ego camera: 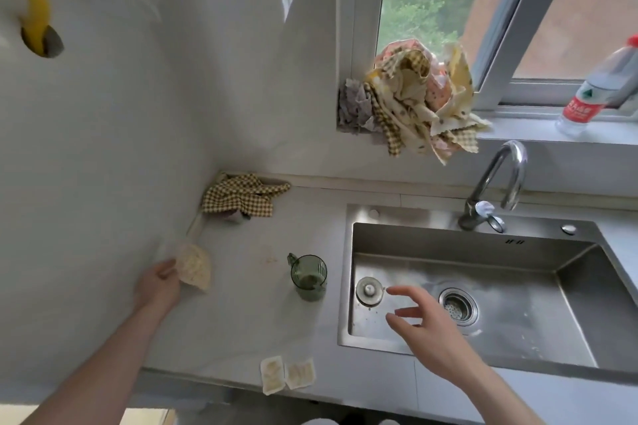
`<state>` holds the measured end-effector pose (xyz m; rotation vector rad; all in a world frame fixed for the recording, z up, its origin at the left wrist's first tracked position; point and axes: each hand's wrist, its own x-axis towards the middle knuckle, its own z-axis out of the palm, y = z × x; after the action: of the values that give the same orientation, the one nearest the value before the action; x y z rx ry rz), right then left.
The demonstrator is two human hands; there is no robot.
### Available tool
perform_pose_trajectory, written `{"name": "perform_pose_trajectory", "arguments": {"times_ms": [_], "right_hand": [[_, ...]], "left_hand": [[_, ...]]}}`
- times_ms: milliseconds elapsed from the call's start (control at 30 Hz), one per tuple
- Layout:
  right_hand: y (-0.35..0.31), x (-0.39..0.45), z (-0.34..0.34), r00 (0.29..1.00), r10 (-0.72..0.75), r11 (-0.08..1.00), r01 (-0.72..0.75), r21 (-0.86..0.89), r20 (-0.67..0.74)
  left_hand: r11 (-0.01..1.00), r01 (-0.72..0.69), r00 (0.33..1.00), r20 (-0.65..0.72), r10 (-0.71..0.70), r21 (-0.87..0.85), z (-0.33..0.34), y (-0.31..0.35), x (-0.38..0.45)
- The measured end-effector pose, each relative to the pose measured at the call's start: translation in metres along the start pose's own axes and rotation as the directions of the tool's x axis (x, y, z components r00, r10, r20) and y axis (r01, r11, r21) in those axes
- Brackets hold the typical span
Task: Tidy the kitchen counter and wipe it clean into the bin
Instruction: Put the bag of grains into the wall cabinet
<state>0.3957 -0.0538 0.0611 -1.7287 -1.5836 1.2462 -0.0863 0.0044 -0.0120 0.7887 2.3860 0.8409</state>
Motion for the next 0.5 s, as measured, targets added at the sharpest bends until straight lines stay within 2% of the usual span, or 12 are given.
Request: {"name": "perform_pose_trajectory", "arguments": {"times_ms": [67,167,300,367,433,500], "right_hand": [[0.003,-0.007,-0.008,0.999,0.02,1.0,-0.019,0.018,-0.033],[0.008,-0.019,-0.023,0.995,0.052,0.998,-0.048,0.048,-0.08],[0.02,-0.042,-0.049,0.986,0.096,0.992,-0.083,0.097,-0.136],[0.03,-0.057,-0.063,0.98,0.119,0.987,-0.1,0.125,-0.157],[0.04,-0.074,-0.08,0.972,0.143,0.982,-0.116,0.151,-0.185],[0.049,-0.095,-0.099,0.961,0.172,0.976,-0.137,0.169,-0.216]], "left_hand": [[0.991,-0.121,0.992,-0.031,0.123,0.062,-0.001,0.021,-0.015],[0.964,-0.264,0.957,-0.118,0.267,0.042,0.001,0.06,-0.047],[0.87,-0.491,0.859,-0.187,0.476,-0.039,0.009,0.111,-0.095],[0.793,-0.605,0.793,-0.155,0.59,-0.075,0.018,0.139,-0.131],[0.734,-0.664,0.746,-0.055,0.664,-0.142,0.033,0.164,-0.171],[0.661,-0.733,0.661,0.058,0.748,-0.162,0.05,0.188,-0.214]]}}
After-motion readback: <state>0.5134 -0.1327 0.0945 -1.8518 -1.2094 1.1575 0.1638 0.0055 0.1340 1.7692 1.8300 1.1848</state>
